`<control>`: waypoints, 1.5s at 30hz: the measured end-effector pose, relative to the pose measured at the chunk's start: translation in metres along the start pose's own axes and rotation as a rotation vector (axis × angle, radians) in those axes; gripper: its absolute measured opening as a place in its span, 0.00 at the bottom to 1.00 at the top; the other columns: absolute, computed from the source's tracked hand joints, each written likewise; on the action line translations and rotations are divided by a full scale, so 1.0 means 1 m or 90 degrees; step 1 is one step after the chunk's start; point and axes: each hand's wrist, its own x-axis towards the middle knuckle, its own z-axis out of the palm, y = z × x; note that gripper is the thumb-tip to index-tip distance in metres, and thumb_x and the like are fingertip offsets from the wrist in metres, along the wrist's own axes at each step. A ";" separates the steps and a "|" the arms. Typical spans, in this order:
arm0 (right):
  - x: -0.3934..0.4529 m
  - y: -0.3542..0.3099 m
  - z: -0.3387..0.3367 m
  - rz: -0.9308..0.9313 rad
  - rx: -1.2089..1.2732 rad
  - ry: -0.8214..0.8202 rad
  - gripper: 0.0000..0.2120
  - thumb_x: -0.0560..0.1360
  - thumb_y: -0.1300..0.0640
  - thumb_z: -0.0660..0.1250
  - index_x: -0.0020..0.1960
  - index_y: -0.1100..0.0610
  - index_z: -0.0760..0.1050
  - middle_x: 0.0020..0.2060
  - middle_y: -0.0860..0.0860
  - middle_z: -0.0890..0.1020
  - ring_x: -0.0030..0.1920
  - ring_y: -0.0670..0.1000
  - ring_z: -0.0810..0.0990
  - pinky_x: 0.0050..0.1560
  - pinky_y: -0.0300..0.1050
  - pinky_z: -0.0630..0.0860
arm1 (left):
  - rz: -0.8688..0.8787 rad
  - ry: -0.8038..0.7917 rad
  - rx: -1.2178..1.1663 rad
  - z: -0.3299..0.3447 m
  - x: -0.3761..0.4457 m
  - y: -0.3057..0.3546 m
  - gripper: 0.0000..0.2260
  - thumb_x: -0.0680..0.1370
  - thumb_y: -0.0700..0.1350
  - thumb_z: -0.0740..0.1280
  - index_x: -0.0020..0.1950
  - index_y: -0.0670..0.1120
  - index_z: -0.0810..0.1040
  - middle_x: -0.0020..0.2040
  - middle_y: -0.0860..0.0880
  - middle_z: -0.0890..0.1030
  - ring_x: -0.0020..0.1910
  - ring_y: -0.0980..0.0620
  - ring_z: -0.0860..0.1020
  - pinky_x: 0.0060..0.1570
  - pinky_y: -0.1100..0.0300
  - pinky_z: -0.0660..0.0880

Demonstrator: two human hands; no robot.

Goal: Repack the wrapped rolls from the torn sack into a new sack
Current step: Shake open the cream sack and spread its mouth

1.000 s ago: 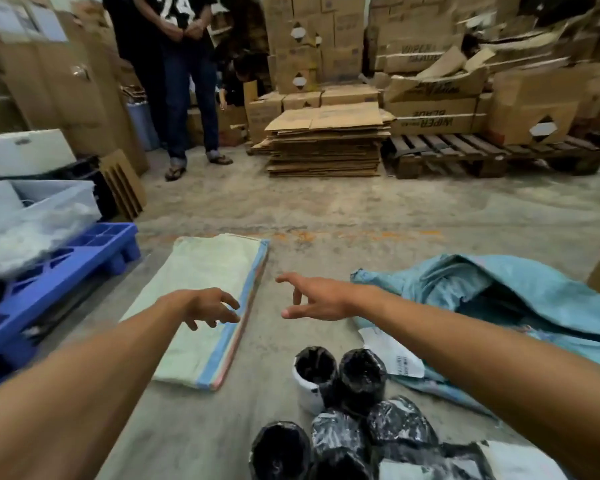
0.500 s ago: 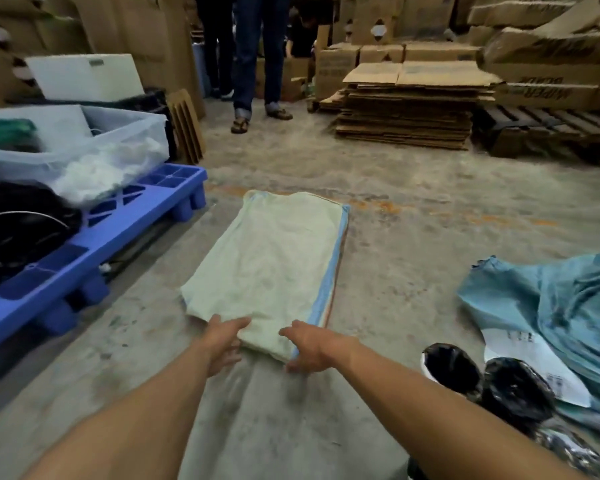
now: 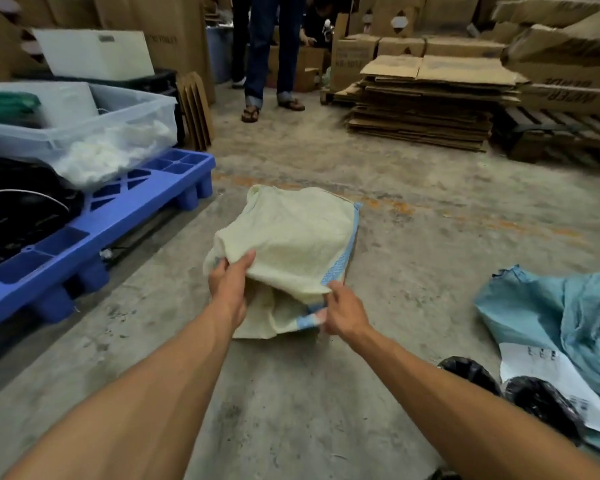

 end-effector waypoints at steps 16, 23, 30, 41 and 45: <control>-0.025 -0.125 -0.149 -0.041 0.584 0.054 0.11 0.83 0.62 0.56 0.48 0.55 0.75 0.52 0.60 0.80 0.51 0.55 0.79 0.45 0.44 0.83 | 0.217 -0.323 0.591 0.060 -0.105 0.137 0.31 0.62 0.50 0.81 0.63 0.50 0.76 0.56 0.52 0.81 0.54 0.55 0.79 0.56 0.55 0.77; -0.045 -0.129 -0.195 -0.252 0.117 0.037 0.12 0.80 0.57 0.63 0.64 0.53 0.73 0.62 0.54 0.73 0.60 0.51 0.71 0.57 0.43 0.72 | 0.325 0.016 0.847 0.046 -0.118 0.177 0.21 0.72 0.64 0.69 0.58 0.52 0.79 0.62 0.43 0.75 0.61 0.41 0.73 0.61 0.45 0.72; -0.084 -0.141 -0.137 -0.238 -0.243 -0.042 0.52 0.72 0.34 0.67 0.78 0.43 0.32 0.79 0.54 0.43 0.79 0.58 0.40 0.76 0.65 0.48 | 0.024 -0.041 0.203 0.061 -0.137 0.194 0.26 0.70 0.51 0.75 0.64 0.43 0.75 0.53 0.43 0.83 0.49 0.44 0.82 0.42 0.50 0.79; -0.112 -0.137 -0.066 -0.247 -0.139 -0.087 0.45 0.63 0.25 0.66 0.71 0.51 0.66 0.66 0.52 0.76 0.66 0.56 0.74 0.64 0.59 0.72 | -0.021 -0.208 -0.081 0.080 -0.169 0.195 0.16 0.82 0.31 0.54 0.69 0.36 0.69 0.65 0.38 0.74 0.63 0.41 0.75 0.60 0.46 0.70; -0.097 -0.140 -0.065 -0.266 0.007 -0.031 0.11 0.78 0.52 0.66 0.52 0.60 0.80 0.46 0.52 0.83 0.52 0.57 0.81 0.54 0.51 0.77 | 0.013 -0.182 -0.061 0.076 -0.158 0.193 0.16 0.78 0.41 0.69 0.63 0.37 0.73 0.65 0.35 0.74 0.63 0.40 0.76 0.54 0.47 0.76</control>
